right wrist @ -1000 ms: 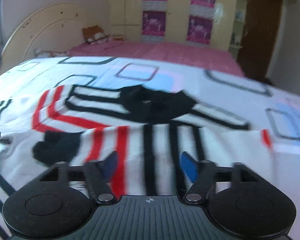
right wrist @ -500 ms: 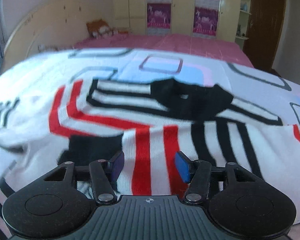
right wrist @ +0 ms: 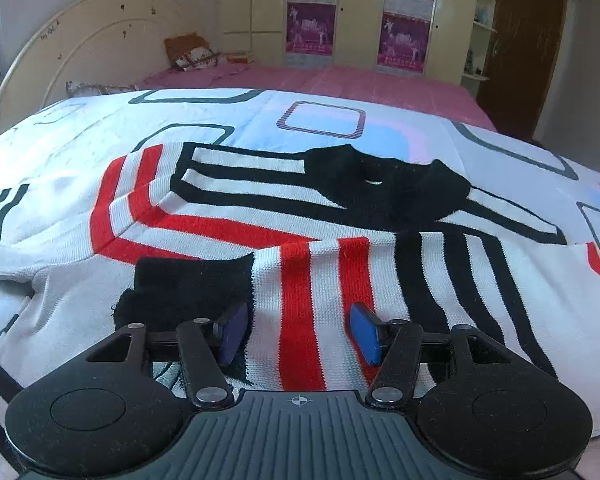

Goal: Fold small clothes
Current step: 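Grasp the black cuff of the other sleeve with the left gripper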

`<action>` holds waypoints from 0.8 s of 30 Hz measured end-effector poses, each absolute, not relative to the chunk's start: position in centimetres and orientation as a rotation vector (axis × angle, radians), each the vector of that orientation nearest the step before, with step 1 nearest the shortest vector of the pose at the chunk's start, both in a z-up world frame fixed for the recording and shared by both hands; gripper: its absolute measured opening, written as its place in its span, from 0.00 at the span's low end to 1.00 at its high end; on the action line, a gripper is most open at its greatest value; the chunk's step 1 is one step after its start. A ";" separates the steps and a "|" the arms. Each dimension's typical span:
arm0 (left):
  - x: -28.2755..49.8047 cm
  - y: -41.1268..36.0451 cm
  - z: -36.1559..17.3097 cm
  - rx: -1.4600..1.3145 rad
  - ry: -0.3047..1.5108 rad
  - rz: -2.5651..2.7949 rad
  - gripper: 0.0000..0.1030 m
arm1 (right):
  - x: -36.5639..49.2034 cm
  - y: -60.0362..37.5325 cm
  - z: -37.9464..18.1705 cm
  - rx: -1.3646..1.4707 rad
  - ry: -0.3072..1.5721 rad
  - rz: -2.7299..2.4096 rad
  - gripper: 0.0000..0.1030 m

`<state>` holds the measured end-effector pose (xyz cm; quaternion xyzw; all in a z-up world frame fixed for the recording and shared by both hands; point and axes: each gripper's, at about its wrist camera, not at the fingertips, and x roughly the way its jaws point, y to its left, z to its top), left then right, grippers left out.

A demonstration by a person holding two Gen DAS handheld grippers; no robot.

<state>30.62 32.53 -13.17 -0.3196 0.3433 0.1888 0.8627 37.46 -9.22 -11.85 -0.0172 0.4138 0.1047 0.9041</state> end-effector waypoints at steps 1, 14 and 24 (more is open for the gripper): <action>30.5 32.9 -13.1 -0.699 0.715 0.398 0.76 | 37.5 -9.4 -11.7 -0.023 0.856 0.219 0.55; 30.8 35.6 -14.7 -0.783 0.616 0.486 0.13 | 38.1 -8.6 -12.4 -0.027 0.847 0.214 0.55; 30.5 31.1 -9.2 -0.570 0.526 0.374 0.06 | 37.7 -10.5 -10.8 0.072 0.800 0.216 0.55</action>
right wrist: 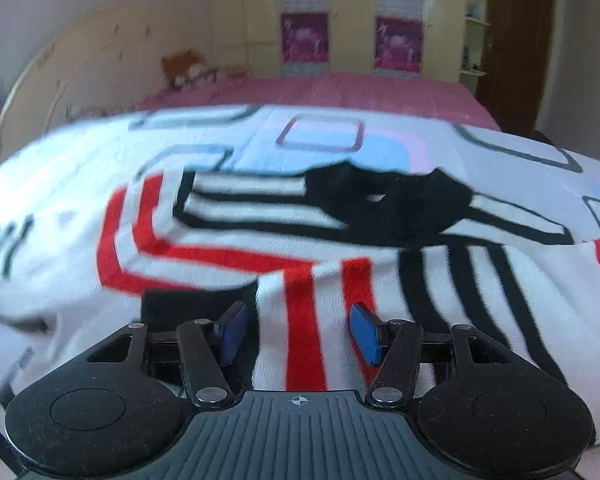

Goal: Fold small clothes
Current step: 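Grasp the black cuff of the other sleeve with the left gripper, then fold the held sleeve across the sweater front with the left gripper, release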

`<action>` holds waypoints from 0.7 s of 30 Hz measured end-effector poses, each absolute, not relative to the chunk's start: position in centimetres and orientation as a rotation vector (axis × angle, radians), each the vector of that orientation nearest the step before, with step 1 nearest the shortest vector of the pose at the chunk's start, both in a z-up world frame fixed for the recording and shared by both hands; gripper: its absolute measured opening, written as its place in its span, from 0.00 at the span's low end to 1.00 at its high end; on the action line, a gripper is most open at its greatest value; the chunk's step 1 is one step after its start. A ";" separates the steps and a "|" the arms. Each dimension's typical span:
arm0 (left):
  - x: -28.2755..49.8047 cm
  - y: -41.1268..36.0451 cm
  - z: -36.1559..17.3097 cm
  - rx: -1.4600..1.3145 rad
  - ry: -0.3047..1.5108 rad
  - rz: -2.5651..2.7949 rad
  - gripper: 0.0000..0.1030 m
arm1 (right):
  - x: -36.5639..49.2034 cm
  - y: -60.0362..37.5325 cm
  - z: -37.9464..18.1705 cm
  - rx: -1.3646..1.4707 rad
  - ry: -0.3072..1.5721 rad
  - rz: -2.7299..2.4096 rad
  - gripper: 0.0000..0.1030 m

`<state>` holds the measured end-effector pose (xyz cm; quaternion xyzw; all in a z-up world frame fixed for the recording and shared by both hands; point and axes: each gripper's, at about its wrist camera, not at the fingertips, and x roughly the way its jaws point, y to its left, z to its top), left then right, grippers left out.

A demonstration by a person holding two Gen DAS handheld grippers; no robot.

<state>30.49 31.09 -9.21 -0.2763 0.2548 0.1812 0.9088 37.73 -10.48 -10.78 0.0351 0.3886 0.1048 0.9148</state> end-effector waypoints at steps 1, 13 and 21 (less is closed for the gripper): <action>30.8 29.9 -8.2 -0.534 0.520 0.334 0.06 | 37.7 -10.8 -10.6 0.088 0.800 0.219 0.55; 35.9 7.3 -4.6 -0.230 0.554 -0.242 0.06 | 34.6 -17.5 -9.0 0.186 0.767 0.146 0.55; 37.2 -6.7 -10.8 0.008 0.741 -0.470 0.17 | 32.0 -24.0 -8.5 0.221 0.771 0.064 0.55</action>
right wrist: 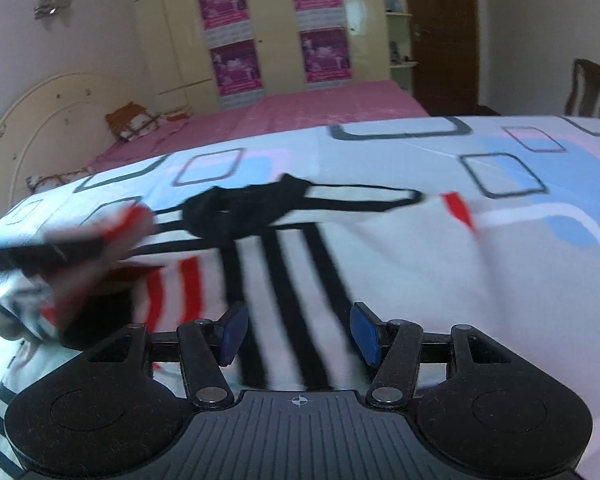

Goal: Fold small clothes
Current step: 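Fold the held sleeve across the sweater front with the left gripper, release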

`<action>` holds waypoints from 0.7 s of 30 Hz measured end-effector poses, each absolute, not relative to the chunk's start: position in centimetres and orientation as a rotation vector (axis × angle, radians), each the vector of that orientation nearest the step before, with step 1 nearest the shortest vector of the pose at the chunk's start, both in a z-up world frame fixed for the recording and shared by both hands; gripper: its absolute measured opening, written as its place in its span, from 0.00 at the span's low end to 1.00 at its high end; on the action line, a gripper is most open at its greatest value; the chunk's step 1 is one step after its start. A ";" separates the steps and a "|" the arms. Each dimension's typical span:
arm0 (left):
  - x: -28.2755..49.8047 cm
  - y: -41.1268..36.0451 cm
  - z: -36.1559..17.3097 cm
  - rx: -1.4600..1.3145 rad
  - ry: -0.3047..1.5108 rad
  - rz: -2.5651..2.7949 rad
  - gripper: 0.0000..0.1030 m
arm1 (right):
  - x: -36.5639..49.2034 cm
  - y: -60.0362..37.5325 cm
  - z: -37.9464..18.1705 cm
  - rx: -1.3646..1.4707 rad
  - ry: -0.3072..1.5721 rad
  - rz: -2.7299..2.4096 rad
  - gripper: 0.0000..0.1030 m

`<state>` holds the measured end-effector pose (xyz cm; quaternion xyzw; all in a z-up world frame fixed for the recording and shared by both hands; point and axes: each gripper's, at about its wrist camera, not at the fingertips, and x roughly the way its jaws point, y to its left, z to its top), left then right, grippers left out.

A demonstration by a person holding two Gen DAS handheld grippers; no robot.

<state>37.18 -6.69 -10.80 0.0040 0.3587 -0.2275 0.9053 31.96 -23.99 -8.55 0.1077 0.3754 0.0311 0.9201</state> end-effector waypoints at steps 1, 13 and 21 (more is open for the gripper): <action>36.7 -7.0 -11.5 0.038 0.753 -0.478 0.21 | 31.7 -24.6 -8.5 0.227 0.772 0.064 0.55; 32.4 -0.2 -10.1 0.132 0.710 -0.204 0.68 | 32.5 -20.9 -7.3 0.210 0.748 0.283 0.55; 31.1 6.3 -12.0 0.143 0.766 0.021 0.65 | 33.8 -14.1 -8.8 0.028 0.784 0.375 0.55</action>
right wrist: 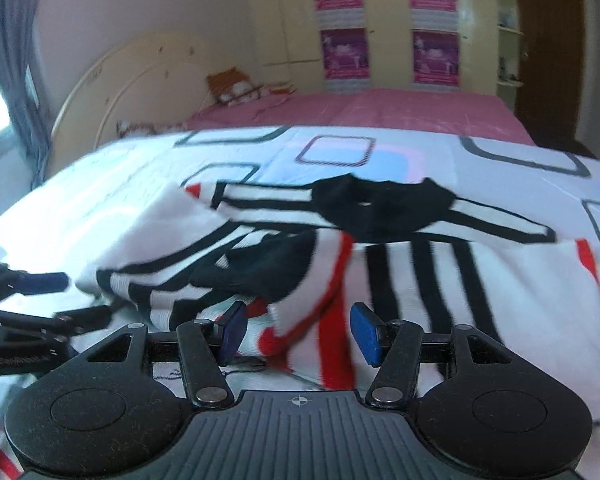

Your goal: Fold small clothes

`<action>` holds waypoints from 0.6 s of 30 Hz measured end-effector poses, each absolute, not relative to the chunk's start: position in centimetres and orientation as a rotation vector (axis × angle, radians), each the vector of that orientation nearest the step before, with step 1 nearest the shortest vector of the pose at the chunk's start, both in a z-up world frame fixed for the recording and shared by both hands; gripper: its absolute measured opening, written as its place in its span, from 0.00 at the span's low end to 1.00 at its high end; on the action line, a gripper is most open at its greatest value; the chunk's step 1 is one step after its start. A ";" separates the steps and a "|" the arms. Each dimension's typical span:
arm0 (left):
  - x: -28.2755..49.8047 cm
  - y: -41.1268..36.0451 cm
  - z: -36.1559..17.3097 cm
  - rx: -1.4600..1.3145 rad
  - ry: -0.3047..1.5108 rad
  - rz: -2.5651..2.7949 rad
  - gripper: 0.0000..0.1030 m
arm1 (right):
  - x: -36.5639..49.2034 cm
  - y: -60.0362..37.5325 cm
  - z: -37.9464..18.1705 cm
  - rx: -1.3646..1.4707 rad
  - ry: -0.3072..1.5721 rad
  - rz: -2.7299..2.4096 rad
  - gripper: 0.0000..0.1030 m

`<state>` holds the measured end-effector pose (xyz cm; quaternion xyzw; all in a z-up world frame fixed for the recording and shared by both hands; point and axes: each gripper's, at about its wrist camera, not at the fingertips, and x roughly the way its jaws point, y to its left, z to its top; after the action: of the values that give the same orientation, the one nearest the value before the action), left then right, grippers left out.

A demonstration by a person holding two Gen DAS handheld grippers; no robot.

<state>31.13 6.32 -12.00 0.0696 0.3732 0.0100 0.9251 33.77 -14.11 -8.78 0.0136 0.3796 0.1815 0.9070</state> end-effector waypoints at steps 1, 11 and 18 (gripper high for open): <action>31.4 6.5 -12.4 0.149 0.768 0.035 0.64 | 34.0 -13.6 -9.2 0.000 0.790 0.355 0.55; 34.6 6.1 -13.4 0.176 0.729 0.049 0.27 | 36.4 -16.7 -7.8 0.135 0.728 0.248 0.06; 34.2 5.9 -14.0 0.222 0.729 0.025 0.20 | 35.8 -21.9 -9.0 0.206 0.783 0.127 0.05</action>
<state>34.17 5.87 -14.03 0.1082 0.3555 0.0123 0.9283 35.82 -21.89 -9.04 0.1002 0.3805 0.0618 0.9173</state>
